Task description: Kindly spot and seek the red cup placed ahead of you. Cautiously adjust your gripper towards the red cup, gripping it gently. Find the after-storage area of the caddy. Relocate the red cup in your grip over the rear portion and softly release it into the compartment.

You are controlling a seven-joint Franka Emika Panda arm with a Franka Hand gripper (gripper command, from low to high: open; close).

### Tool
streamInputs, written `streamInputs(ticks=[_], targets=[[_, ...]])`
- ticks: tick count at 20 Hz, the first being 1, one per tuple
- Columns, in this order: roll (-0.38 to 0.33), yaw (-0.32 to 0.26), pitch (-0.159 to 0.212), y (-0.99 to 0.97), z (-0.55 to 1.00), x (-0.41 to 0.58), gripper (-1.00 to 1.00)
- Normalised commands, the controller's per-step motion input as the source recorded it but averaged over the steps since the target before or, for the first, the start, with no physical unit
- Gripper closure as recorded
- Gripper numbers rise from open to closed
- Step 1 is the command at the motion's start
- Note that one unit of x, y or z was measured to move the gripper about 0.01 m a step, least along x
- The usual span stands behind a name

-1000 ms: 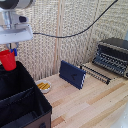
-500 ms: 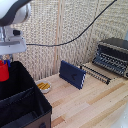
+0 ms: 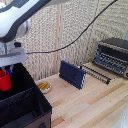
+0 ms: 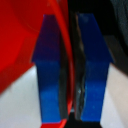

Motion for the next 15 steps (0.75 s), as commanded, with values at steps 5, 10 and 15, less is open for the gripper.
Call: streamInputs(ticks=[5,10,15], targets=[[-0.120,0.096,-0.021,0.02,0.07,0.009,-1.00],[-0.047,0.073,-0.093,-0.08,0.33,0.122,-1.00],[-0.051,0.113,-0.049,-0.05,0.55,0.167,-1.00]])
